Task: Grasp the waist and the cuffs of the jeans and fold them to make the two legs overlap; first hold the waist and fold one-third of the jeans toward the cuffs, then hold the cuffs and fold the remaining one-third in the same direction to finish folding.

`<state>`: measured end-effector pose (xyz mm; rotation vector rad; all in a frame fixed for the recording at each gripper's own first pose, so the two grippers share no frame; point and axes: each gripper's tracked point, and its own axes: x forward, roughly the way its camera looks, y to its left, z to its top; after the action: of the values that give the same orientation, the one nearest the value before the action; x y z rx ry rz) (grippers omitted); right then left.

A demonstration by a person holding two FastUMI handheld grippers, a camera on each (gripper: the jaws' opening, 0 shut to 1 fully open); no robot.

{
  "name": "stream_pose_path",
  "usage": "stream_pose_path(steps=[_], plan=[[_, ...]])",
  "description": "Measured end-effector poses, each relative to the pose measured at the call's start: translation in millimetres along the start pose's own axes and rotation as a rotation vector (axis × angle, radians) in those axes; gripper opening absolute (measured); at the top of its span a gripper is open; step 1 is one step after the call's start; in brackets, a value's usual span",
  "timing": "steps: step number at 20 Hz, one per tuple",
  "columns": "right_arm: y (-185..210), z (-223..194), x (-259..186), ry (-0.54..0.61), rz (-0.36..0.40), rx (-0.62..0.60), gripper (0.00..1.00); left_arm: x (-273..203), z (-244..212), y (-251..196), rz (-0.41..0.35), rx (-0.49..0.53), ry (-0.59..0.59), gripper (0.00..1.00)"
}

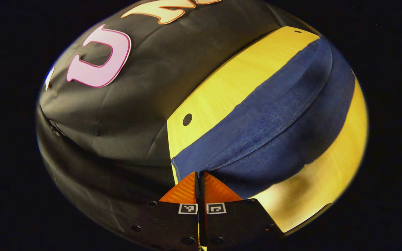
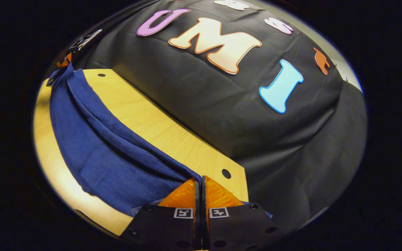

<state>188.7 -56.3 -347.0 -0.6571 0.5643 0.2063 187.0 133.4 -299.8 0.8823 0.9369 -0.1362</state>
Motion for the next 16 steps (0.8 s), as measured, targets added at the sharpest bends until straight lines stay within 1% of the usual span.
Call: stream_pose_path(steps=[3,7,9,10,11,12,13,15,16], plan=[[16,-18,34,0.041,0.04,0.005,0.02,26,10,-9,-0.008,-0.049,0.01,0.0],[40,-45,66,0.108,0.088,0.027,0.02,57,10,-21,-0.01,-0.079,0.042,0.0],[40,-50,72,0.122,0.074,0.051,0.05,69,9,-26,-0.022,-0.091,0.061,0.0],[34,-52,71,0.133,0.052,0.078,0.28,67,8,-26,-0.016,-0.109,0.065,0.0],[27,-46,69,0.121,0.04,0.126,0.52,65,10,-29,-0.03,-0.147,0.053,0.0],[15,-43,65,0.103,0.027,0.188,0.75,62,16,-32,-0.041,-0.185,0.023,0.24],[2,-40,60,0.088,0.005,0.249,0.99,52,31,-28,-0.032,-0.219,-0.011,0.47],[-28,-47,43,0.091,-0.06,0.365,1.0,40,35,-21,-0.015,-0.272,-0.073,0.94],[-39,-57,35,0.103,-0.087,0.43,0.99,30,40,-16,-0.011,-0.299,-0.106,0.95]])
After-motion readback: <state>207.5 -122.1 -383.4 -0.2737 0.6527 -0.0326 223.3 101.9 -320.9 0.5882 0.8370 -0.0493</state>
